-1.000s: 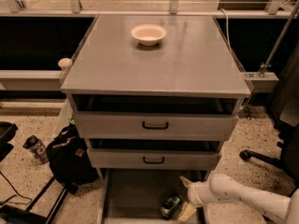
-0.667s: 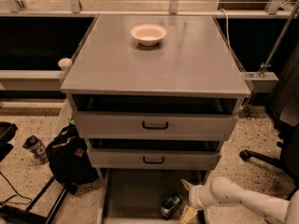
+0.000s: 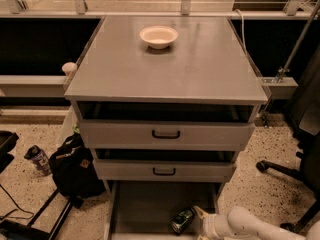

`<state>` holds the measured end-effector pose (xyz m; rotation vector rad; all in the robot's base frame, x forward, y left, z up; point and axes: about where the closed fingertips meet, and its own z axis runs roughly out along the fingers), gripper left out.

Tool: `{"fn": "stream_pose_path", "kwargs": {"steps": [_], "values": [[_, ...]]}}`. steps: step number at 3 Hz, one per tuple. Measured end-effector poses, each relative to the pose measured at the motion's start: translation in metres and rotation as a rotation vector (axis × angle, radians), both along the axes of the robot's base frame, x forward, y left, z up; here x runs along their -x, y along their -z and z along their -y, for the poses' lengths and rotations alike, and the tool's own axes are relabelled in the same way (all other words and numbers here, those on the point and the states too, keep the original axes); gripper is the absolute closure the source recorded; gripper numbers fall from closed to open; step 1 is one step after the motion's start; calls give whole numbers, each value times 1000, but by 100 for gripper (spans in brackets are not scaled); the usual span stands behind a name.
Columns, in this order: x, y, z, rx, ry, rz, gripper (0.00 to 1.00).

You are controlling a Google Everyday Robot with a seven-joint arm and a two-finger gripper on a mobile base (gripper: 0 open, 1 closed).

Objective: Pick green can from bottom drawer and place on counter

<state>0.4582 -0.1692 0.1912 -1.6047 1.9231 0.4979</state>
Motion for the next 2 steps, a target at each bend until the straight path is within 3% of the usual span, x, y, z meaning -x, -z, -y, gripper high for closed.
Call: {"fn": "stream_pose_path", "kwargs": {"steps": [2], "values": [[-13, 12, -8, -31, 4, 13, 0]]}}
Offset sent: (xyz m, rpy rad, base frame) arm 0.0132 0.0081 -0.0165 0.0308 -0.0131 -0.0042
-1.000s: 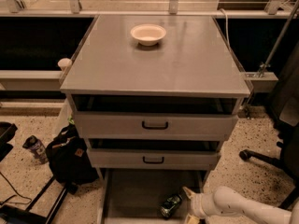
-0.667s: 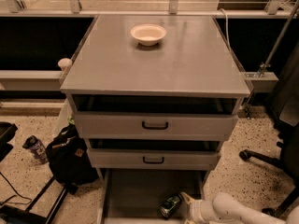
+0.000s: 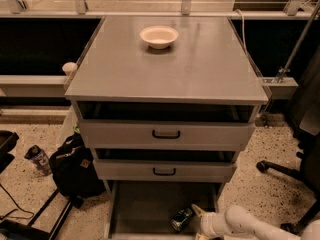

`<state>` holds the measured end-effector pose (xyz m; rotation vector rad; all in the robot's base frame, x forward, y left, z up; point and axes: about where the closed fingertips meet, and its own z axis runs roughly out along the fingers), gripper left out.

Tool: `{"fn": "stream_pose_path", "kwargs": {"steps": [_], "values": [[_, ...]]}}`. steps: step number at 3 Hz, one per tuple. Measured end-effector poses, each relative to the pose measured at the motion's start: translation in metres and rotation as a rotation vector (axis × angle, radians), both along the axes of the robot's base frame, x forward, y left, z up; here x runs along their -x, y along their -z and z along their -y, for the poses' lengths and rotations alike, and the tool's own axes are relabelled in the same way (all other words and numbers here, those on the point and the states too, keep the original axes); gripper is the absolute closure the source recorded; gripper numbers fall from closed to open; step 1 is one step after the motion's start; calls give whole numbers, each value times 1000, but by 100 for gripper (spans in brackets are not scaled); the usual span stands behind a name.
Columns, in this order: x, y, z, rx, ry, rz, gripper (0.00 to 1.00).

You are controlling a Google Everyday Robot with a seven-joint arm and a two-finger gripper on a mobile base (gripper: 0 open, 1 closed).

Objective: Pick green can from bottom drawer and place on counter

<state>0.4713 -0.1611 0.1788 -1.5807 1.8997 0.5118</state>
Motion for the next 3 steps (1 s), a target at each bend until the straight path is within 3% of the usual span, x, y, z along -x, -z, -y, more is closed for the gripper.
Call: {"fn": "stream_pose_path", "kwargs": {"steps": [2, 3], "values": [[-5, -90, -36, 31, -128, -42, 0], [-5, -90, -36, 31, -128, -41, 0]]}}
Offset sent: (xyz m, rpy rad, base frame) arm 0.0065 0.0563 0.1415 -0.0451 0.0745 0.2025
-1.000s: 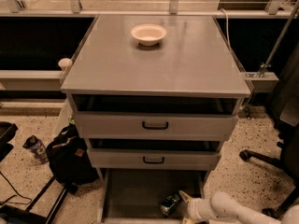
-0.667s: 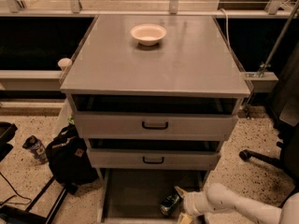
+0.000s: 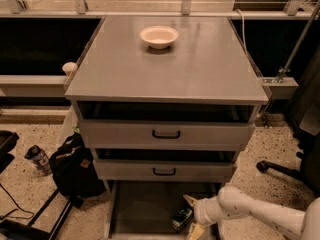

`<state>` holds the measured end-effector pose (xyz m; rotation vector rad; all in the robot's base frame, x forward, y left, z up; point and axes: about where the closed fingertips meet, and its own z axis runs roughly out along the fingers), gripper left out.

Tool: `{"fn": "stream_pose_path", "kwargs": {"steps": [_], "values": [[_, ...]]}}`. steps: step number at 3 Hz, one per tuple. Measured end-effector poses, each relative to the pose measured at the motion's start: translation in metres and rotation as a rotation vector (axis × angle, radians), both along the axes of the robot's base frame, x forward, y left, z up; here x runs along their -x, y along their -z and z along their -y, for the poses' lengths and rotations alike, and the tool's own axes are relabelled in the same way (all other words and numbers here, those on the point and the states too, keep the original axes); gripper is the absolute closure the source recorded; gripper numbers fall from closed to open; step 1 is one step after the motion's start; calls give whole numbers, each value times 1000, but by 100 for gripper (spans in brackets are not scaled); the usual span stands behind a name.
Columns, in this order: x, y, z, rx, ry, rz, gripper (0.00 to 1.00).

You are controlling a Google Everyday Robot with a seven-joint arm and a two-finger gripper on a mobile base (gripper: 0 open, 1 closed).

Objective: Pick green can from bottom drawer and place on counter

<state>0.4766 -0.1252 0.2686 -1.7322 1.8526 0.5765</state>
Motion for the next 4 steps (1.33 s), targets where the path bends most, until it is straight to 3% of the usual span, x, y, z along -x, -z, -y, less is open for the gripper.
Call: {"fn": "stream_pose_path", "kwargs": {"steps": [1, 2, 3, 4], "values": [[-34, 3, 11, 21, 27, 140, 0], [-34, 3, 11, 21, 27, 140, 0], [-51, 2, 13, -7, 18, 170, 0], [-83, 1, 20, -50, 19, 243, 0]]}}
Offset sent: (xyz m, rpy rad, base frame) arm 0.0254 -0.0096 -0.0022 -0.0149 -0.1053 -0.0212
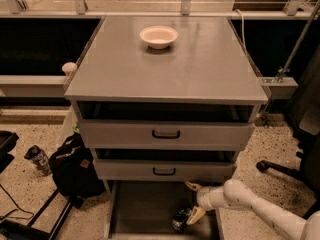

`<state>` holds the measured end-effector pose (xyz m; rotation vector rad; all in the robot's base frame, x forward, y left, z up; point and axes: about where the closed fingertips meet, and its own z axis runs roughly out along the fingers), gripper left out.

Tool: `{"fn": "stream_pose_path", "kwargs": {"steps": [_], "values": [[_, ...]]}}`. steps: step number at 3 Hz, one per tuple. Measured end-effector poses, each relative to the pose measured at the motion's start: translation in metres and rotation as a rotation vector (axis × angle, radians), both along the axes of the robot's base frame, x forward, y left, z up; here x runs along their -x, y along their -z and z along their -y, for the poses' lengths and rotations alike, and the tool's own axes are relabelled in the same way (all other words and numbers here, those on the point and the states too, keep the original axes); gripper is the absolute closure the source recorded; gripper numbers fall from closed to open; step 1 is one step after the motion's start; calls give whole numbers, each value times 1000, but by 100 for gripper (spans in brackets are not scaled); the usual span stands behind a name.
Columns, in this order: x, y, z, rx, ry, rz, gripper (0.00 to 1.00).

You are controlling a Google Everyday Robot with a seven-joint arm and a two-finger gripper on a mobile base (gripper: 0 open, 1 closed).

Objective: Pick green can from bottom drawer and place on counter

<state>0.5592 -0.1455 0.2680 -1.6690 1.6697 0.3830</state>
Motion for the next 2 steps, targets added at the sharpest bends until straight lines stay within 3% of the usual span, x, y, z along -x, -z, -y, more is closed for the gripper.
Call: {"fn": "stream_pose_path", "kwargs": {"steps": [1, 2], "values": [[-20, 0, 8, -24, 4, 50, 0], [-18, 0, 8, -24, 4, 51, 0]]}}
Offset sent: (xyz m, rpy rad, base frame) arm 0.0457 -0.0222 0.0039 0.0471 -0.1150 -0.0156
